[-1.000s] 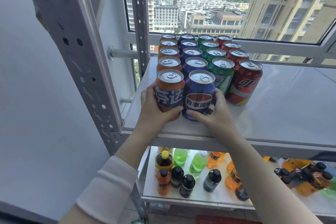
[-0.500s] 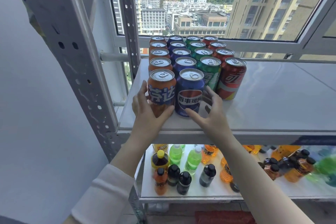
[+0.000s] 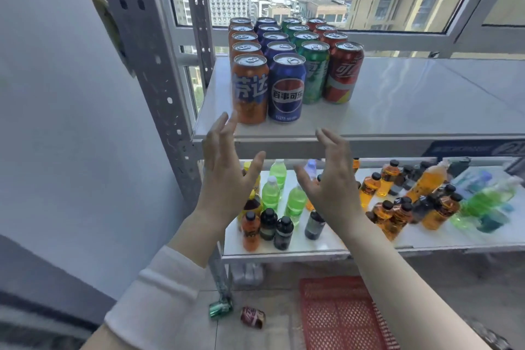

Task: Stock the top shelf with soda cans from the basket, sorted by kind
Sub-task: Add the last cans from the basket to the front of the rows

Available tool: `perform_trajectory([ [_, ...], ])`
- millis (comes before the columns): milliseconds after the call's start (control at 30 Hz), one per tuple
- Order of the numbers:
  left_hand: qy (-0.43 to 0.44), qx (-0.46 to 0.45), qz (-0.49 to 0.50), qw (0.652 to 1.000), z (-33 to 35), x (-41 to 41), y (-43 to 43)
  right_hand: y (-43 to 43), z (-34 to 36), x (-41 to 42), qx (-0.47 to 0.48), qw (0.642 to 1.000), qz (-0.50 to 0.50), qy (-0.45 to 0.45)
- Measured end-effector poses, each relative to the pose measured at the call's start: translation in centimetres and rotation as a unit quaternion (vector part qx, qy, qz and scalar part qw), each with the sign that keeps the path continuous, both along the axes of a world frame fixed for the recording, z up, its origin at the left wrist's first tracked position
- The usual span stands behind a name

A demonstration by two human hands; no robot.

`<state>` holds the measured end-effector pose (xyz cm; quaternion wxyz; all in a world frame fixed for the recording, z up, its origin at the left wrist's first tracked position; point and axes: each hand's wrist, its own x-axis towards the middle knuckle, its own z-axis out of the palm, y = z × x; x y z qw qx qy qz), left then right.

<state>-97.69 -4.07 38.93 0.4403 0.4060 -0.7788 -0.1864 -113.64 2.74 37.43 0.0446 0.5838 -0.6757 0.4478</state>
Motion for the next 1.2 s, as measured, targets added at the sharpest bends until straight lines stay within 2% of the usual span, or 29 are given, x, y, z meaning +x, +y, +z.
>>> perform_trajectory([
  [333, -0.065, 0.008, -0.044, 0.997, -3.9, 2.9, 7.5, 9.2, -3.7, 3.8, 0.072, 0.997, -0.015, -0.025],
  [567, -0.062, -0.011, -0.076, 0.995, -4.0, 5.7, 7.8, 10.7, -2.8, 7.3, 0.066, 0.997, -0.048, 0.006],
  [800, -0.101, -0.014, -0.109, 0.989, -6.3, 13.0, 6.7, 10.1, -5.4, 14.2, 0.109, 0.991, -0.064, -0.033],
  [967, -0.132, 0.067, -0.109, 0.983, -10.9, 16.4, 6.0, 11.0, -10.1, 17.0, 0.171, 0.981, -0.076, -0.056],
  [1067, -0.146, 0.100, -0.117, 0.977, -13.5, 16.6, 6.2, 11.5, -13.2, 17.2, 0.211, 0.974, -0.076, -0.043],
  [1200, -0.178, 0.154, -0.120, 0.964, -18.8, 16.8, 6.4, 11.1, -18.1, 16.6, 0.268, 0.958, -0.067, -0.071],
])
